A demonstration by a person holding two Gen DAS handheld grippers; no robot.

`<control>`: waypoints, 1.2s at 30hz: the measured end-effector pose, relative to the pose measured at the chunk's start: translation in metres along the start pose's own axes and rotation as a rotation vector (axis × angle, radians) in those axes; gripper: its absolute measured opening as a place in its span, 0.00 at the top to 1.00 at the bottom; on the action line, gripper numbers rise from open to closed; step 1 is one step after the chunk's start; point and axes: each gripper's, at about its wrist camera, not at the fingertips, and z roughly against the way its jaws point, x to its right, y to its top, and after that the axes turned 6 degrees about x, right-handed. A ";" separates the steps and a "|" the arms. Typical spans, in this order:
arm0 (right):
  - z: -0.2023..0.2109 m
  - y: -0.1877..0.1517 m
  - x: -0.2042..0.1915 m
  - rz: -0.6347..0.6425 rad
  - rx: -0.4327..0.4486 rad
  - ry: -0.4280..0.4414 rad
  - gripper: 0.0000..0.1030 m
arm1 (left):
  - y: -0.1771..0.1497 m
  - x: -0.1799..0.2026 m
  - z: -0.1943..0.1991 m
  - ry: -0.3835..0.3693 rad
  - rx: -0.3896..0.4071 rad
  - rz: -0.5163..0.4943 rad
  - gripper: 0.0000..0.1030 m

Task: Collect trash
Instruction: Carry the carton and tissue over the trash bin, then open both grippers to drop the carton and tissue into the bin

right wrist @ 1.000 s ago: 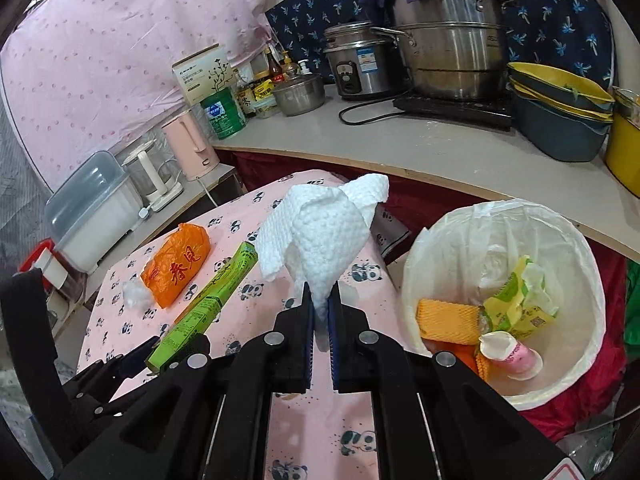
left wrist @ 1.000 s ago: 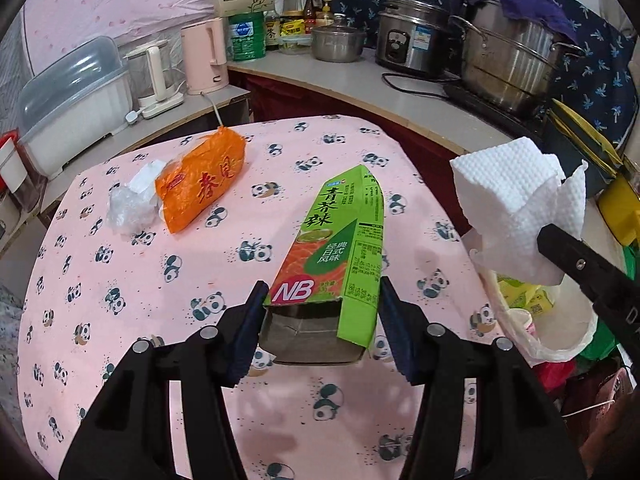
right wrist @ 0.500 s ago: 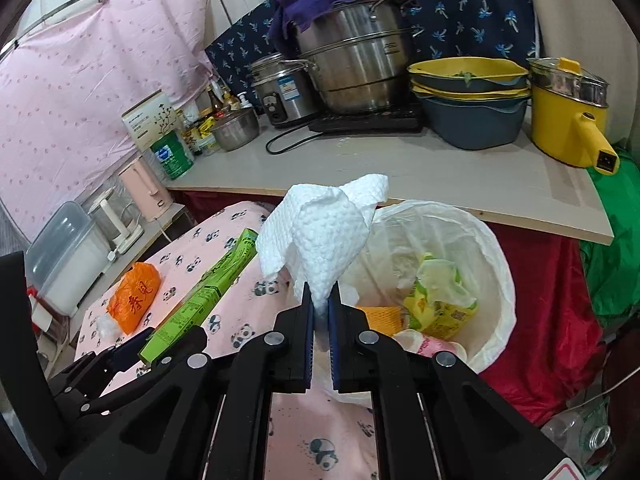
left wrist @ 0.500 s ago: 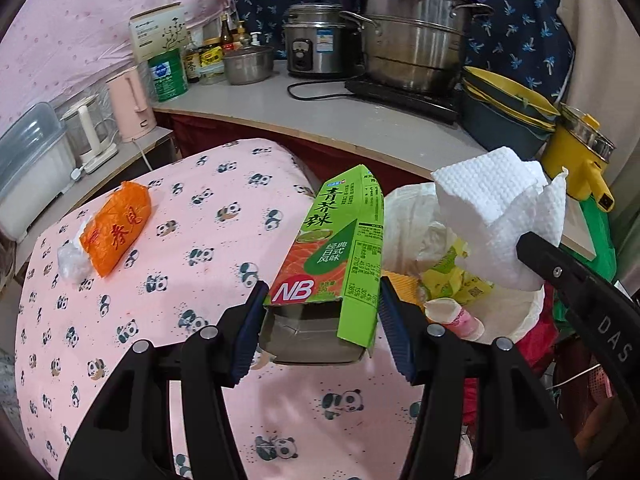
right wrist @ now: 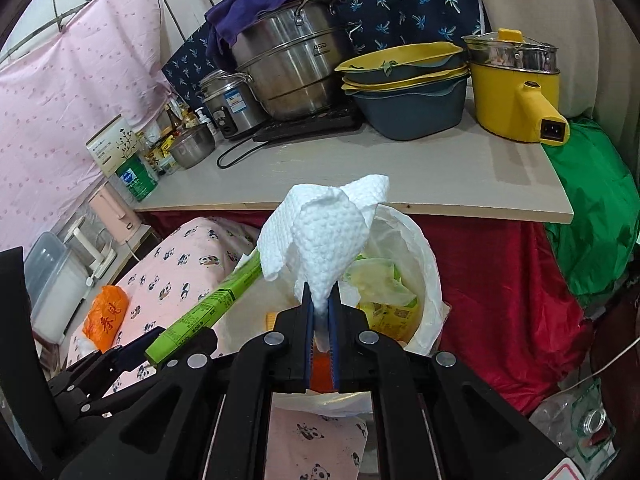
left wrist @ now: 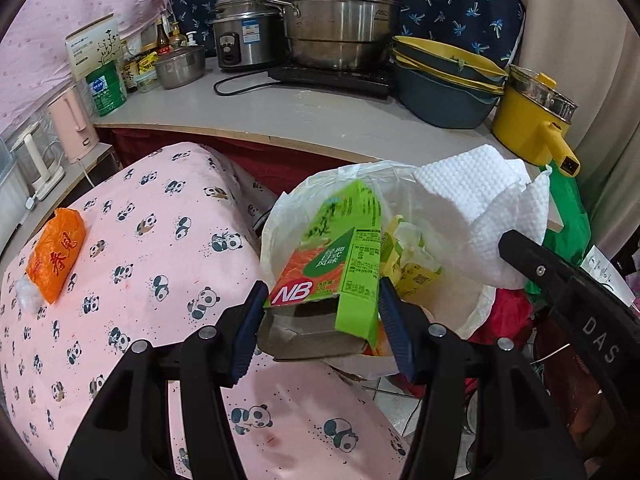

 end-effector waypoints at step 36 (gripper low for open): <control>-0.031 -0.006 -0.056 0.076 -0.049 0.056 0.75 | -0.006 -0.084 0.001 0.133 0.022 0.167 0.32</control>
